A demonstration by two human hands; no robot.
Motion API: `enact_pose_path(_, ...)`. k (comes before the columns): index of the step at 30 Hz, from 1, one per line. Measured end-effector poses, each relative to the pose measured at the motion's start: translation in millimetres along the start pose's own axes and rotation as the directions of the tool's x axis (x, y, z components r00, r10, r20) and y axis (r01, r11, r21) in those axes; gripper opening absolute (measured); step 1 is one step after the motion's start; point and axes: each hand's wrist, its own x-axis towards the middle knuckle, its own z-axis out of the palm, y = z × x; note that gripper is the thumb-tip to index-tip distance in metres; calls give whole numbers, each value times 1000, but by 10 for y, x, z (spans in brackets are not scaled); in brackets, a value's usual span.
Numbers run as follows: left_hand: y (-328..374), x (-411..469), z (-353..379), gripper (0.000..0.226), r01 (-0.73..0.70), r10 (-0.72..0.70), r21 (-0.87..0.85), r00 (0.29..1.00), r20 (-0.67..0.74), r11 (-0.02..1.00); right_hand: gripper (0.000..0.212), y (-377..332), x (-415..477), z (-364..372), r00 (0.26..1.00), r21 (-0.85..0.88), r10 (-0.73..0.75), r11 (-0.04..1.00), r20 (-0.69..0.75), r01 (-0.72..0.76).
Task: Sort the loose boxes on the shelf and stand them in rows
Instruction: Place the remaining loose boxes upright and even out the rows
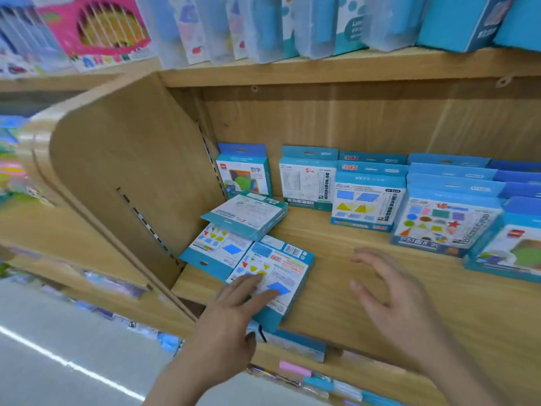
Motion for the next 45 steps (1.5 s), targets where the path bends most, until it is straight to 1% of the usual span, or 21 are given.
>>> enact_pose_path(2, -142, 0, 40, 78, -28, 29, 50, 999, -19, 998, 34, -142, -14, 143, 995, -13, -21, 1000, 101, 23)
enact_pose_path(4, -250, 38, 78, 71, -104, 108, 54, 991, -80, 993, 47, -266, -20, 267, 967, -22, -79, 996, 243, 87)
enact_pose_path(6, -293, 71, 79, 58, -178, 186, 66, 969, -160, 982, 65, -345, -27, 410, 918, -134, -70, 982, 390, 132)
enact_pose_path(7, -288, 82, 46, 50, -201, 207, 52, 957, -204, 978, 69, -372, -24, 484, 901, -216, -71, 960, 428, 179)
enact_pose_path(9, -245, 108, -66, 34, -257, 247, 2, 931, -269, 967, 67, -426, -11, 612, 906, -305, -156, 908, 394, 289)
enact_pose_path(11, -160, 142, -214, 26, -299, 254, -96, 910, -327, 949, 65, -464, 15, 657, 940, -274, -216, 917, 266, 288)
enact_pose_path(13, -86, 190, -349, 25, -259, 136, -286, 912, -388, 922, 61, -510, 69, 619, 958, -192, -235, 945, 164, 265)
enact_pose_path(15, -57, 269, -449, 37, -144, -78, -483, 909, -410, 864, 44, -560, 121, 543, 990, -42, -109, 993, 90, 113)
enact_pose_path(16, -52, 308, -484, 48, -74, -194, -593, 906, -375, 802, 34, -577, 150, 519, 996, 122, 1, 992, 88, -11)
enact_pose_path(17, -44, 340, -514, 61, -5, -288, -710, 912, -293, 705, 29, -594, 176, 491, 985, 323, 116, 934, 128, -152)
enact_pose_path(18, -48, 356, -518, 72, 54, -335, -815, 926, -176, 578, 32, -595, 192, 471, 962, 485, 206, 833, 178, -268)
enact_pose_path(19, -49, 350, -499, 77, 96, -327, -887, 943, -64, 451, 38, -587, 206, 455, 938, 578, 275, 739, 212, -347)
enact_pose_path(20, -38, 334, -476, 78, 130, -284, -925, 958, 25, 356, 41, -594, 221, 433, 919, 619, 323, 681, 227, -392)
enact_pose_path(21, -17, 306, -455, 75, 159, -243, -942, 966, 87, 296, 43, -606, 230, 417, 903, 639, 359, 643, 237, -423)
enact_pose_path(22, 2, 280, -427, 71, 180, -227, -949, 966, 122, 258, 44, -607, 226, 409, 890, 649, 385, 617, 244, -444)
enact_pose_path(25, 22, 255, -351, 66, 208, -277, -960, 949, 152, 187, 43, -594, 212, 417, 858, 653, 441, 573, 263, -495)
enact_pose_path(28, 29, 252, -323, 62, 217, -286, -960, 945, 161, 179, 43, -612, 200, 430, 841, 644, 462, 559, 280, -522)
enact_pose_path(32, 48, 239, -303, 59, 237, -274, -951, 945, 179, 196, 33, -625, 172, 422, 841, 649, 464, 555, 278, -520)
enact_pose_path(37, 70, 247, -243, 59, 258, -266, -943, 943, 199, 209, 47, -608, 147, 390, 853, 701, 460, 524, 246, -484)
enact_pose_path(40, 92, 277, -217, 58, 236, -244, -944, 953, 179, 230, 56, -599, 136, 352, 867, 711, 446, 533, 224, -458)
enact_pose_path(45, 188, 368, -204, 57, 227, -243, -928, 957, 157, 294, 50, -539, 97, 249, 878, 717, 449, 556, 166, -420)
